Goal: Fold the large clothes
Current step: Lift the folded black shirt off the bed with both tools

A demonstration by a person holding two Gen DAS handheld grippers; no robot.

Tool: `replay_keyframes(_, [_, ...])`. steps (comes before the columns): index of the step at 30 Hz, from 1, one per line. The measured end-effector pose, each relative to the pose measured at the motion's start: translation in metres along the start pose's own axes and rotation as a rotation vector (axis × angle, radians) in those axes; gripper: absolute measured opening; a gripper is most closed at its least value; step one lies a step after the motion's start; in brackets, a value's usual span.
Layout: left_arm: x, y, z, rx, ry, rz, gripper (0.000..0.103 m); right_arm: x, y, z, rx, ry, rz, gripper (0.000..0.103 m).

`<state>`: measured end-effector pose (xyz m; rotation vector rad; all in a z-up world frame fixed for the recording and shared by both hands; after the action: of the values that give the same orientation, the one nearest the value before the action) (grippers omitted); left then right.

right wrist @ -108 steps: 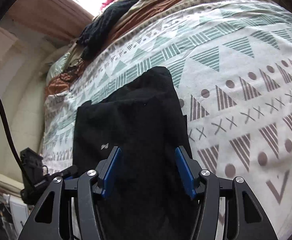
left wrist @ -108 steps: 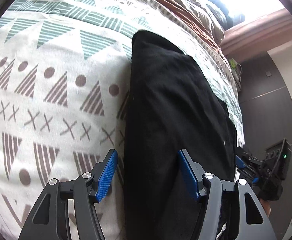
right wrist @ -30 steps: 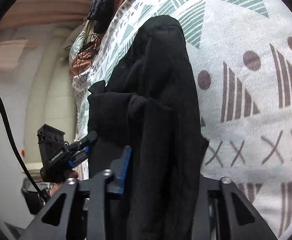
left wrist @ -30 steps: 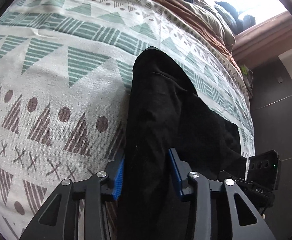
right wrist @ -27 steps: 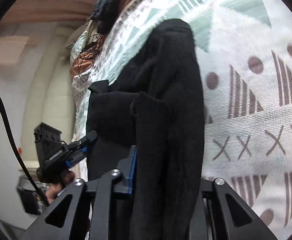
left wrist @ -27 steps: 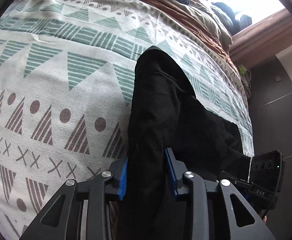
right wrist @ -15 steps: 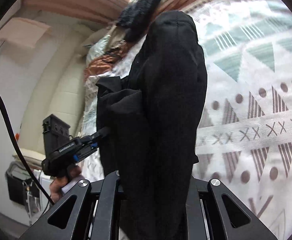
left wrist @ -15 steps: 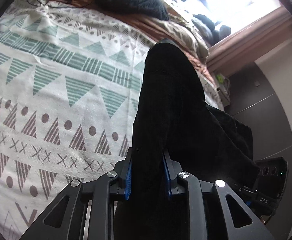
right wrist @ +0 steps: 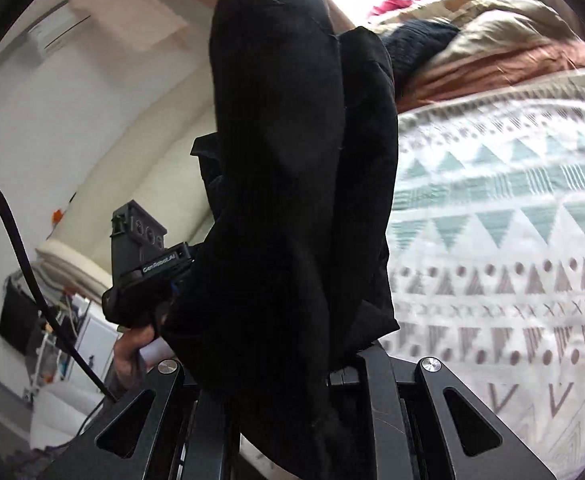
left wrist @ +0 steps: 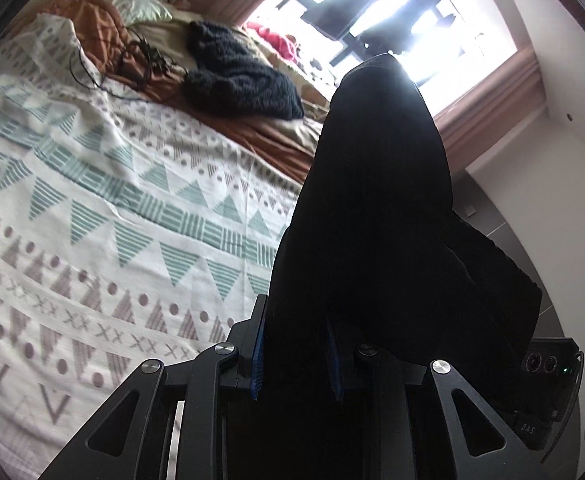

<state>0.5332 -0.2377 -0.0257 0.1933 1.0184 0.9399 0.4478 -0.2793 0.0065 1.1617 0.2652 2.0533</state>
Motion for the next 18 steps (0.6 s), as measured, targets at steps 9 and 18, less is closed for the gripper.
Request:
replay_keyframes(9, [0.041, 0.108, 0.038, -0.124, -0.017, 0.041, 0.026, 0.104, -0.034, 0.007, 0.011, 0.136, 0.076, 0.015])
replay_keyframes(18, [0.109, 0.198, 0.061, -0.215, 0.005, 0.126, 0.026, 0.191, -0.094, -0.005, 0.068, 0.226, 0.192, 0.015])
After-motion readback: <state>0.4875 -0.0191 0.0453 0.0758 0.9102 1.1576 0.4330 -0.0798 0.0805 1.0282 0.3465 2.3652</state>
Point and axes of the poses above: each gripper's, at about its wrist camera, not at the fingertips, and y roughly against the way its jaws point, x to its left, z to its top, the point moved 10 cm from there along -y, roughly the way its jaws point, and after that the axes turned 1 degree about -y, right-handed, at the moved point
